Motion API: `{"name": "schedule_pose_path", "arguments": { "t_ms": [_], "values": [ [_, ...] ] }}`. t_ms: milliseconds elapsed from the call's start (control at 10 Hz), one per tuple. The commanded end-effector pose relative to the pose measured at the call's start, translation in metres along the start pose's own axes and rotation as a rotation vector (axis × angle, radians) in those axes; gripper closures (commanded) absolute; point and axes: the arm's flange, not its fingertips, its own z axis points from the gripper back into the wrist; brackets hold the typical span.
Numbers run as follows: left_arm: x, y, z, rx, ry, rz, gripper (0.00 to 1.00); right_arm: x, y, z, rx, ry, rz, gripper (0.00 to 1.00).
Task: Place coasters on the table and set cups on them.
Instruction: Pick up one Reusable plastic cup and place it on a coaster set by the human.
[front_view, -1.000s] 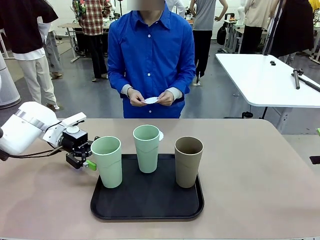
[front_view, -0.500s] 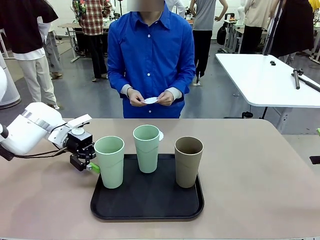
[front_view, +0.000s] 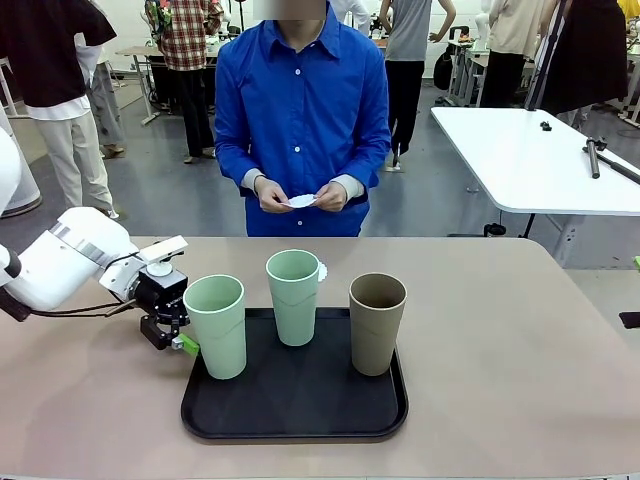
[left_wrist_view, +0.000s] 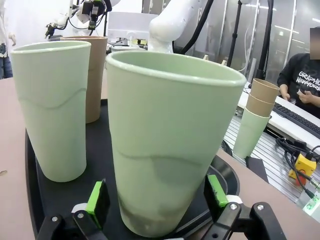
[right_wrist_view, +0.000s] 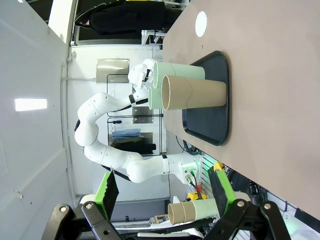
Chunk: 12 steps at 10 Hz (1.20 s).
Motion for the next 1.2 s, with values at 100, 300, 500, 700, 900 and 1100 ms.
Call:
{"name": "schedule_pose_path", "arguments": {
  "t_ms": [100, 300, 500, 700, 900, 1100],
  "values": [
    [-0.002, 0.008, -0.006, -0.058, 0.017, -0.034, 0.0, 0.002, 0.001, 0.0, 0.013, -0.006, -0.003, 0.0],
    [-0.004, 0.012, -0.011, -0.073, 0.016, -0.043, 0.0, 0.002, 0.001, 0.0, 0.013, -0.006, -0.003, 0.0],
    [-0.004, 0.013, -0.016, -0.086, 0.018, -0.057, 0.0, 0.002, 0.001, 0.0, 0.013, -0.006, -0.003, 0.0],
    [-0.005, 0.013, -0.018, -0.107, 0.014, -0.075, 0.0, 0.002, 0.001, 0.0, 0.013, -0.006, -0.003, 0.0],
    [-0.004, 0.013, -0.024, -0.138, 0.011, -0.099, 0.0, 0.002, 0.001, 0.0, 0.013, -0.006, -0.003, 0.0],
    [-0.001, 0.014, -0.027, -0.149, 0.004, -0.115, 0.0, 0.002, 0.001, 0.0, 0.013, -0.006, -0.003, 0.0]
  ]
}}
